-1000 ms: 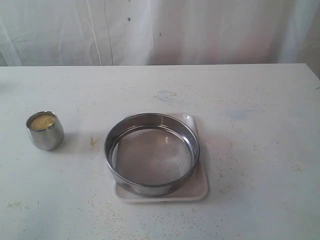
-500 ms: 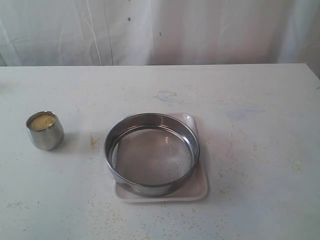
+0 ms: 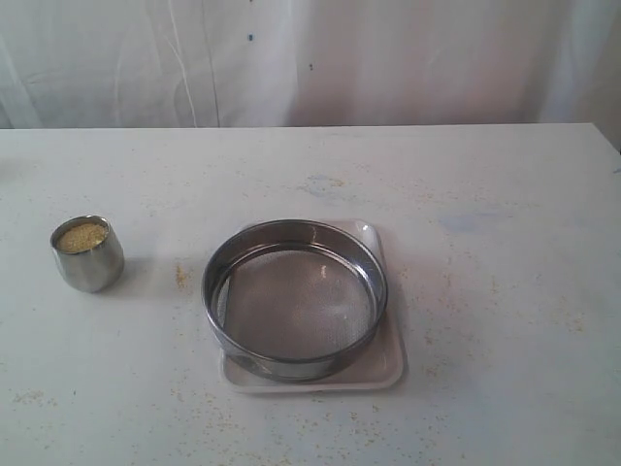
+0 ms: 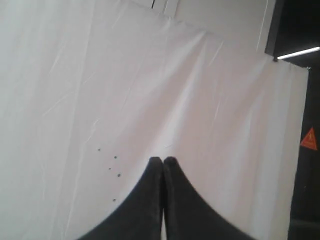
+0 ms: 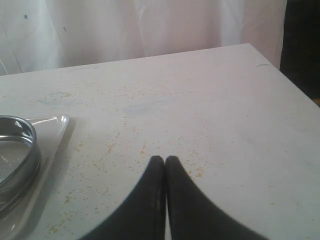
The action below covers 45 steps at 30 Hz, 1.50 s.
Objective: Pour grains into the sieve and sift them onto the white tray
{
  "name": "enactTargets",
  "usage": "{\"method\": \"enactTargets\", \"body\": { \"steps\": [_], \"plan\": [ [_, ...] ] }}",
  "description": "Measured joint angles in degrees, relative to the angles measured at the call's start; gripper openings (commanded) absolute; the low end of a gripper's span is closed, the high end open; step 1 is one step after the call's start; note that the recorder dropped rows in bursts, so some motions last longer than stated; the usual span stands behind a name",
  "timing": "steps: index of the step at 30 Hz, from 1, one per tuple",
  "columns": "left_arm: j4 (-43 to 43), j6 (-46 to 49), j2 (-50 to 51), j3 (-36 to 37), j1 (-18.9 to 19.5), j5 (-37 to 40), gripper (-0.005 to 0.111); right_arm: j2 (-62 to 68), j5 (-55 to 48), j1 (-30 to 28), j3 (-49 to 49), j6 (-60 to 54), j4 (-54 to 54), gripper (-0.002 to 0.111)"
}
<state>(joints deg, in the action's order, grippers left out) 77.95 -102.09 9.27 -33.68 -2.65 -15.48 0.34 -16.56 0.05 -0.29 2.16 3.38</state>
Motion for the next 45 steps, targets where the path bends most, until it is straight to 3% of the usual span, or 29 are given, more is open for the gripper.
{"method": "enactTargets", "body": {
  "steps": [1,4,7,9,15,24,34,36,41,45],
  "plan": [
    [8.15,-6.74,2.95,-1.58,0.0,-0.61,0.005,0.0,0.0,0.0,0.0,0.0,0.0,0.0],
    [16.98,-14.21,11.25,-2.63,0.0,-3.82,0.026,0.0,0.0,0.0,0.0,0.0,0.0,0.0],
    [19.91,-14.09,19.22,-1.58,0.0,-5.02,0.06,0.0,0.0,0.0,0.0,0.0,0.0,0.0],
    [20.53,-13.87,23.23,-0.59,0.0,-3.64,0.074,0.0,0.0,0.0,0.0,0.0,0.0,0.0],
    [21.03,-9.82,34.57,2.69,0.0,4.16,0.065,0.0,0.0,0.0,0.0,0.0,0.0,0.0],
    [18.47,-3.53,41.28,6.8,0.0,11.85,0.064,0.0,0.0,0.0,0.0,0.0,0.0,0.0],
    [14.17,-2.93,42.47,8.63,0.0,11.13,0.064,0.0,0.0,0.0,0.0,0.0,0.0,0.0],
    [8.56,1.99,42.35,8.63,0.0,10.77,0.064,0.0,0.0,0.0,0.0,0.0,0.0,0.0],
    [-34.14,47.15,41.23,9.07,-0.9,7.74,0.064,0.0,0.0,0.0,0.0,0.0,0.0,0.0],
    [-54.94,67.84,40.97,9.96,-3.26,5.62,0.064,0.0,0.0,0.0,0.0,0.0,0.0,0.0]
  ]
}}
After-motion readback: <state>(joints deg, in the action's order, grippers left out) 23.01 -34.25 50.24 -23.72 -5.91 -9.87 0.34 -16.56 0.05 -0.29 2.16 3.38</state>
